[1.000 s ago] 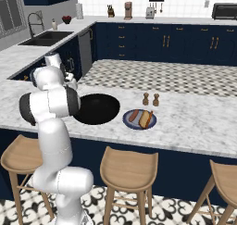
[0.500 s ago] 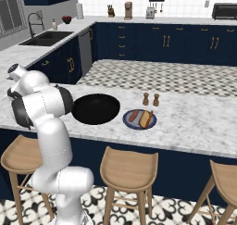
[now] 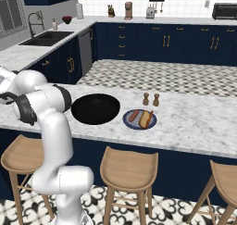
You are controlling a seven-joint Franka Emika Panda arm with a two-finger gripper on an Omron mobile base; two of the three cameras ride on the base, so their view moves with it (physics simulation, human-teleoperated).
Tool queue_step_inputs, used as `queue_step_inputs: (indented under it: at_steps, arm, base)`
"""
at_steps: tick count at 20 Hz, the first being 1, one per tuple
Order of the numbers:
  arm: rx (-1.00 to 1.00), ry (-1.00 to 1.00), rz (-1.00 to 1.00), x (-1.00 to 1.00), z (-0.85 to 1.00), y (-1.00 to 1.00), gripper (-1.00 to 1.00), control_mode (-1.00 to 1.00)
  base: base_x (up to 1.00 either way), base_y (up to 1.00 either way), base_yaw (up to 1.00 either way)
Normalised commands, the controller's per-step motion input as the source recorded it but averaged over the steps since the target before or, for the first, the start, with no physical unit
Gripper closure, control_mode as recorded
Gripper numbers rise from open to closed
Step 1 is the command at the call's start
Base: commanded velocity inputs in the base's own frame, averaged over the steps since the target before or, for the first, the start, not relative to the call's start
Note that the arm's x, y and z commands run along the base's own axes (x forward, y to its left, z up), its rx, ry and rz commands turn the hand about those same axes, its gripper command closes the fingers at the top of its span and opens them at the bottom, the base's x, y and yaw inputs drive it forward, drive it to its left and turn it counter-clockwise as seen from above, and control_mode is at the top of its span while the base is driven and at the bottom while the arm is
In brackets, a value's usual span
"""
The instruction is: Place one bun and one sausage from the bowl on each plate.
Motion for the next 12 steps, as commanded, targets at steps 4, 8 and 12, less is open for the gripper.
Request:
queue_step_inputs:
  at_steps: [4,8,12]
  arm:
    - [0.00,0.07,0.08,0.42,-0.09,-0.02,1.00,-1.00]
    - [0.00,0.11,0.31,0.43,-0.12,0.00,1.00,-1.00]
    - [0.00,0.18,0.24,0.14,-0.31,0.00,1.00,-1.00]
  base:
    - [0.00,0.00,0.00]
    - [0.00,0.00,0.00]
    - [0.00,0.00,0.00]
